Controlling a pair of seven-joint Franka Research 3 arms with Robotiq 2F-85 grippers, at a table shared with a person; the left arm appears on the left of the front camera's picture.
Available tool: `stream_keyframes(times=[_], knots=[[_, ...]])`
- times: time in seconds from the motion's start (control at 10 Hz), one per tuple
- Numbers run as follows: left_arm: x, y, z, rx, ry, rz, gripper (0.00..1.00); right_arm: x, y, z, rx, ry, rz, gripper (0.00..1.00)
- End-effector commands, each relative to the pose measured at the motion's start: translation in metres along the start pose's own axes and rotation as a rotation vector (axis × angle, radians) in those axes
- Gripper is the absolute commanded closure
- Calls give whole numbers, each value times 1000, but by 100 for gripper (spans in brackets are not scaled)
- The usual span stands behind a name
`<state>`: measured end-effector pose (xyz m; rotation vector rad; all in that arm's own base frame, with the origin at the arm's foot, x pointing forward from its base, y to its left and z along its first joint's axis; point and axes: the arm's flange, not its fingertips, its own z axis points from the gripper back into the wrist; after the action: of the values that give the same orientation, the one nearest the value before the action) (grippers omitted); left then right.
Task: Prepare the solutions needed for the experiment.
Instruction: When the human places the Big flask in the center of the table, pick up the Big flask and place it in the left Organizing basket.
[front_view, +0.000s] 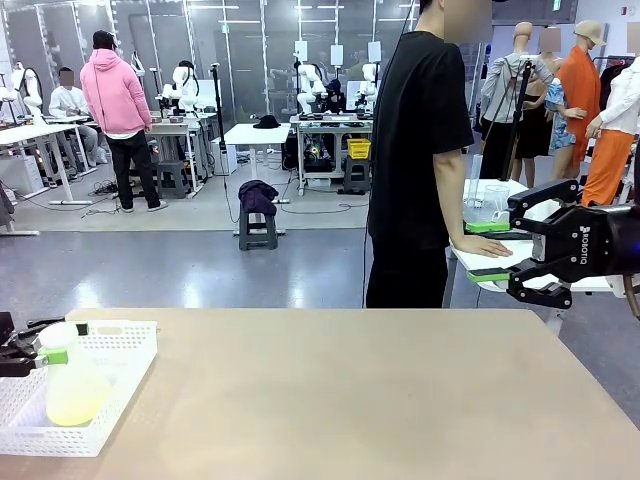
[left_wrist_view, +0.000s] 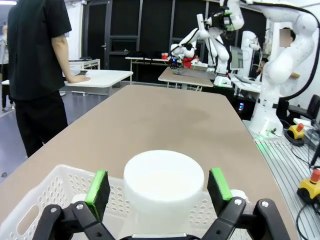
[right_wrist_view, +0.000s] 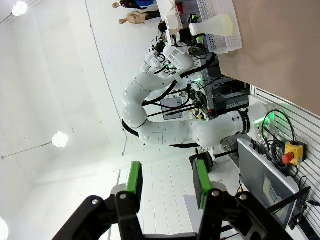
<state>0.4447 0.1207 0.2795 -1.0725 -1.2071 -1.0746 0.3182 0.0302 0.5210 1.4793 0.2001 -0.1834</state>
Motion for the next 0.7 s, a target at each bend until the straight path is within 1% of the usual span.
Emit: stream_keyframes(times=[0.0, 0.2, 0.3, 0.4, 0.5, 0.6], knots=[[7, -5, 16, -21, 40, -55, 0, 0, 1, 0, 6, -4, -10, 47], [15, -8, 37, 9, 39, -78, 0, 0, 1, 0, 6, -4, -10, 47], [23, -10, 48, 47, 43, -63, 0, 0, 1, 0, 6, -4, -10, 47], [37, -19, 60, 84, 76, -25, 0, 0, 1, 0, 6, -4, -10, 47], [55, -29, 66, 88, 44, 8, 0, 0, 1, 0, 6, -4, -10, 47], [75, -41, 64, 113, -16, 123, 0, 0, 1, 0, 6, -4, -10, 47]])
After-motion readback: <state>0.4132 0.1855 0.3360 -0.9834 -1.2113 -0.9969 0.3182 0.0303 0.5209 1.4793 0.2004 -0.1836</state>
